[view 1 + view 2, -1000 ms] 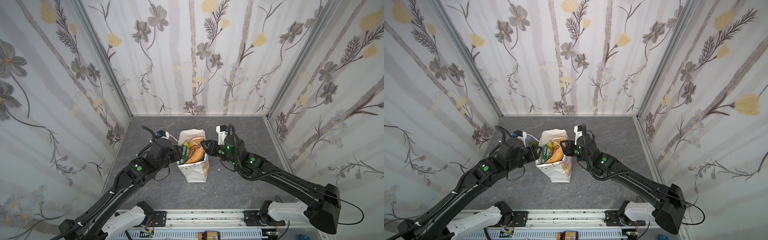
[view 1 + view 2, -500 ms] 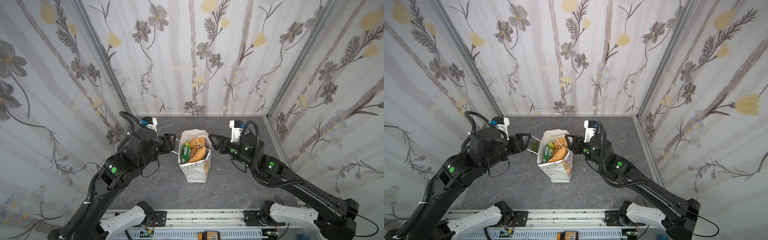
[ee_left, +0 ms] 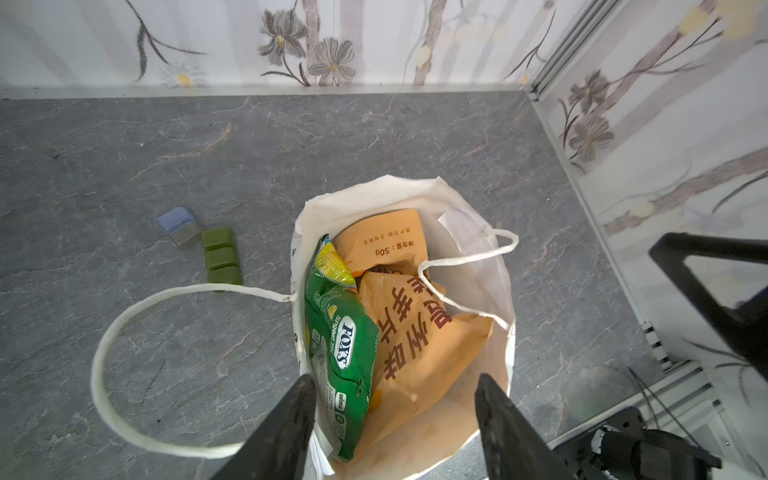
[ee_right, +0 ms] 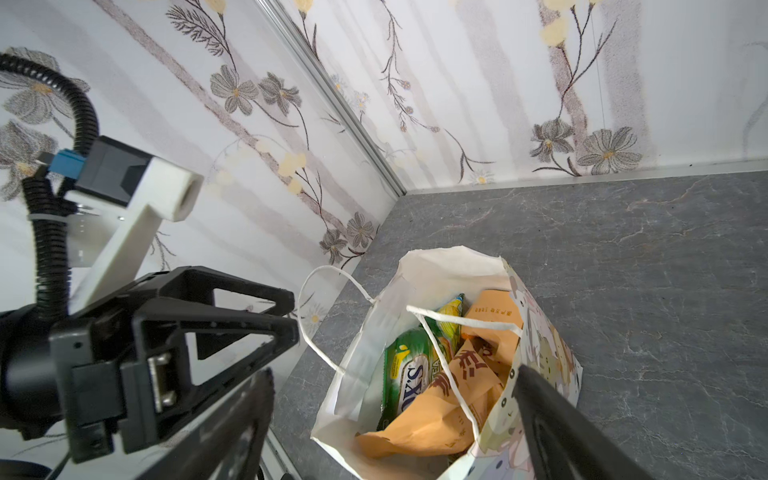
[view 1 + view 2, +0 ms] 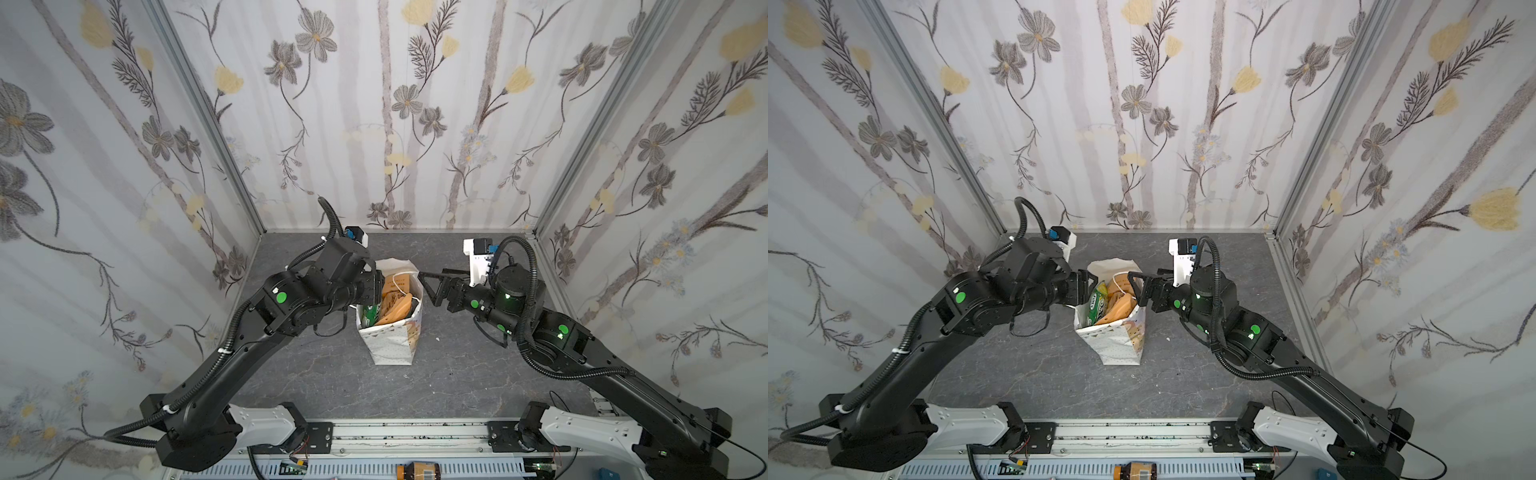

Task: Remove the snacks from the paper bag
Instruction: 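Lower the left gripper into the bag and grasp the green candy bag, then lift the green candy bag out with the left gripper while right opens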

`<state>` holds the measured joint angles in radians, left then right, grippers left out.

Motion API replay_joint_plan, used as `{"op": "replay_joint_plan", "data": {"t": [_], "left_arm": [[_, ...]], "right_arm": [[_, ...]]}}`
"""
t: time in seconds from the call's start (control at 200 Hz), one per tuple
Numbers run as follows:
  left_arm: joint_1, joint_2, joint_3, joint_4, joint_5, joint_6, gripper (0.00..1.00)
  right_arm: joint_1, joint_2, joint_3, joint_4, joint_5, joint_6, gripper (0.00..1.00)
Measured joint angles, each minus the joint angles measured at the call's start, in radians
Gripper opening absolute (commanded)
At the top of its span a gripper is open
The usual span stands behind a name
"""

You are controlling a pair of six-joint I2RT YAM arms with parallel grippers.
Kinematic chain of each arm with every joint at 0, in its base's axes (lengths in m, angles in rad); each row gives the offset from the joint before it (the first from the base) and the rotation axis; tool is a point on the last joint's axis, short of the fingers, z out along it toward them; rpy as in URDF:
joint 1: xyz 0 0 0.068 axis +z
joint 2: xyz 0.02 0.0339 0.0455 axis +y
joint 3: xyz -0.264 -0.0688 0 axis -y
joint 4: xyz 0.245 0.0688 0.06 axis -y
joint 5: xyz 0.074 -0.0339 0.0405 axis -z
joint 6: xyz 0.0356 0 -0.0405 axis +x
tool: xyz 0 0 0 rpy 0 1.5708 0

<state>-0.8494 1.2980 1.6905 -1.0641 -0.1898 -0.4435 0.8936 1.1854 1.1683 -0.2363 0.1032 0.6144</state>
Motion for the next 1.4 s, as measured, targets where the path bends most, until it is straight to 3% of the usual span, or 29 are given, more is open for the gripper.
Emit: {"op": "replay_joint_plan", "data": {"t": [0.455, 0.779, 0.944, 1.209, 1.399], "left_arm": [[0.000, 0.165, -0.043, -0.022, -0.008, 0.048, 0.56], [0.000, 0.249, -0.105, -0.004, -0.080, 0.056, 0.51], [0.004, 0.260, -0.135, 0.023, -0.090, 0.058, 0.37], [0.005, 0.249, -0.132, 0.034, -0.078, 0.051, 0.00], [0.005, 0.218, -0.099, 0.026, -0.074, 0.047, 0.00]], "right_arm": [[-0.015, -0.002, -0.016, -0.028, 0.008, -0.006, 0.90], [-0.025, -0.022, -0.042, -0.027, 0.022, -0.006, 0.90], [-0.032, -0.020, -0.039, -0.027, 0.030, -0.006, 0.90], [-0.035, -0.021, -0.031, -0.023, 0.034, -0.005, 0.90], [-0.035, -0.048, -0.037, -0.013, 0.040, -0.005, 0.91]]}}
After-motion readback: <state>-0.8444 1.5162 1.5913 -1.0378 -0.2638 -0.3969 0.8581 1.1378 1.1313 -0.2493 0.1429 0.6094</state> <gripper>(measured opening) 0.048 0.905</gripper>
